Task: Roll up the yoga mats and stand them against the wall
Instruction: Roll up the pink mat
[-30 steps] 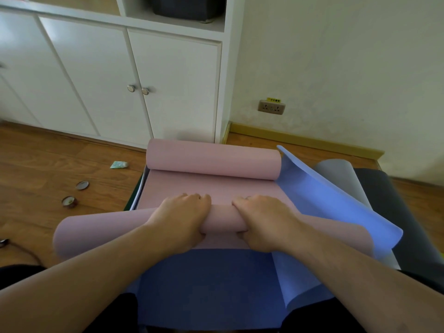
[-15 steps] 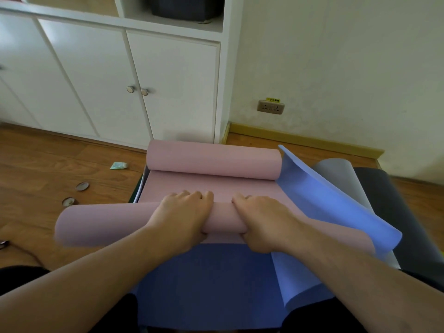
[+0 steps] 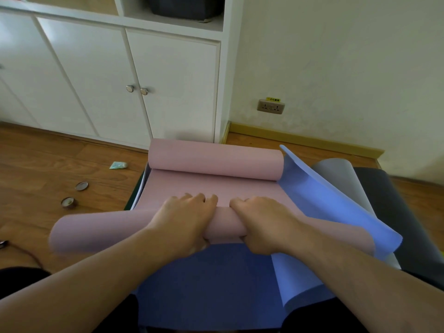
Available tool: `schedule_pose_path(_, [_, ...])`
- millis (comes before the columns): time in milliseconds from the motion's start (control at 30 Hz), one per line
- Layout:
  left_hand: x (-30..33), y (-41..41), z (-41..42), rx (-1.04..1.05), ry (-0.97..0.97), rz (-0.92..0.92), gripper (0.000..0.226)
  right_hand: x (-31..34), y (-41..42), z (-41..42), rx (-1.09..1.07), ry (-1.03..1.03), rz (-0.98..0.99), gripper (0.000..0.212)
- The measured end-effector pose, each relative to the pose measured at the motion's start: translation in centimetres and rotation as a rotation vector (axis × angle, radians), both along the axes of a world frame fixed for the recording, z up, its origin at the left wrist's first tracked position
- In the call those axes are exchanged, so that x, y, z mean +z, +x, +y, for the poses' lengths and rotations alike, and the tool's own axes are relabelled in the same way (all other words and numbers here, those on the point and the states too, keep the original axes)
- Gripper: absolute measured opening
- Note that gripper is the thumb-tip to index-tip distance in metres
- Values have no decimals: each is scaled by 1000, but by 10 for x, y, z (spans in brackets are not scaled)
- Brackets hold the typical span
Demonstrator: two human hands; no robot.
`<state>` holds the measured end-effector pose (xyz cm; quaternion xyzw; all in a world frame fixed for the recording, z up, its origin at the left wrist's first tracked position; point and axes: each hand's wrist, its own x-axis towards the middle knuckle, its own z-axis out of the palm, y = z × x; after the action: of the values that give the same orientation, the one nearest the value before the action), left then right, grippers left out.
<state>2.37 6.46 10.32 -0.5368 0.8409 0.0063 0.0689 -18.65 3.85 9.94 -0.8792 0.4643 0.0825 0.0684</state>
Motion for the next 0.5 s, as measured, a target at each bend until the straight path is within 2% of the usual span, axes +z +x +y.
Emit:
schedule_pose_path(133, [-4, 5, -7, 48, 161, 98, 42, 0, 2, 5, 32, -61, -30, 54])
schedule_pose_path(200, [0, 13, -14, 65, 230, 153, 44, 0, 3, 9, 54, -108, -22, 64])
schedule_pose_path(300, [2, 16, -14, 58, 296, 159, 47, -1, 7, 14, 54, -101, 5, 60])
schedule_pose_path(367, [2, 13, -11, 53, 263, 116, 50, -2, 8, 12, 25, -78, 0, 52])
schedule_pose_path(500, [4, 5, -6, 41, 8, 6, 56, -2, 4, 3, -54, -22, -36, 46])
